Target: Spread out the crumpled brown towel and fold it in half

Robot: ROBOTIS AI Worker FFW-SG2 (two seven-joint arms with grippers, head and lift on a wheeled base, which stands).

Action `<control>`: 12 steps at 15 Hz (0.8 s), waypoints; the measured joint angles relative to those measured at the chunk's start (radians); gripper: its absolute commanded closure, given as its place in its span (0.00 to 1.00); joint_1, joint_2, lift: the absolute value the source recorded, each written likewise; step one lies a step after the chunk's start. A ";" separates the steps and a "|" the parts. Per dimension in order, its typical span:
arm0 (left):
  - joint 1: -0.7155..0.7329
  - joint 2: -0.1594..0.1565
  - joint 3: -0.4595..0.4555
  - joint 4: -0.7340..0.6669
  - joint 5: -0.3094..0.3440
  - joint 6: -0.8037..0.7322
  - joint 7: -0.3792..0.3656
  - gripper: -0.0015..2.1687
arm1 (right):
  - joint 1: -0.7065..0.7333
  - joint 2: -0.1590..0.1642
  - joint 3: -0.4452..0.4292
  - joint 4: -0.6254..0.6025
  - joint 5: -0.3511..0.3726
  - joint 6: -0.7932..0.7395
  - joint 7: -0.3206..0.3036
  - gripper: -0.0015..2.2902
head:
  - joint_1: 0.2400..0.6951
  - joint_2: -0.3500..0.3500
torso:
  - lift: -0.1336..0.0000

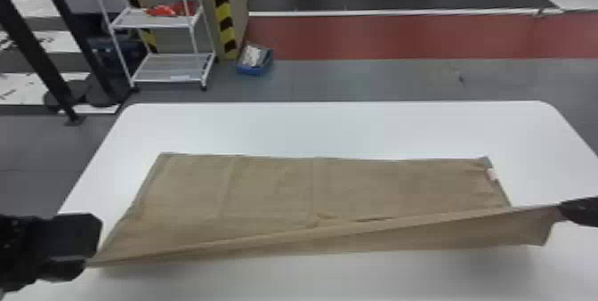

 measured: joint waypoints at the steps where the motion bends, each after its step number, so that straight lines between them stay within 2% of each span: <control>1: -0.005 0.002 -0.025 0.001 -0.026 0.038 0.000 0.92 | 0.008 0.000 -0.004 -0.011 0.000 -0.001 0.000 0.72 | 1.00 0.58 | 0.07; 3: -0.015 0.003 -0.052 0.006 -0.046 0.092 0.000 0.93 | 0.018 0.000 -0.023 -0.023 -0.004 -0.006 0.000 0.72 | 1.00 0.57 | 0.07; 6: -0.023 0.000 -0.050 0.005 -0.031 0.110 0.000 0.90 | 0.025 -0.003 -0.054 -0.021 -0.019 -0.026 0.000 0.72 | 1.00 0.53 | 0.07; 8: -0.021 -0.004 -0.041 0.006 -0.024 0.120 0.000 0.61 | 0.043 -0.002 -0.055 -0.020 -0.024 -0.047 0.000 0.72 | 1.00 0.54 | 0.07; 9: -0.016 -0.006 -0.039 0.007 -0.015 0.160 0.000 0.37 | 0.054 0.003 -0.049 -0.020 -0.024 -0.060 0.000 0.72 | 1.00 0.55 | 0.07; 10: -0.011 -0.007 -0.038 0.007 -0.003 0.208 0.000 0.26 | 0.060 0.006 -0.041 -0.020 -0.024 -0.066 0.000 0.72 | 1.00 0.57 | 0.07; 12: 0.025 -0.010 -0.023 -0.012 0.026 0.260 0.007 0.26 | 0.064 0.009 -0.026 -0.020 -0.022 -0.069 -0.001 0.72 | 1.00 0.59 | 0.07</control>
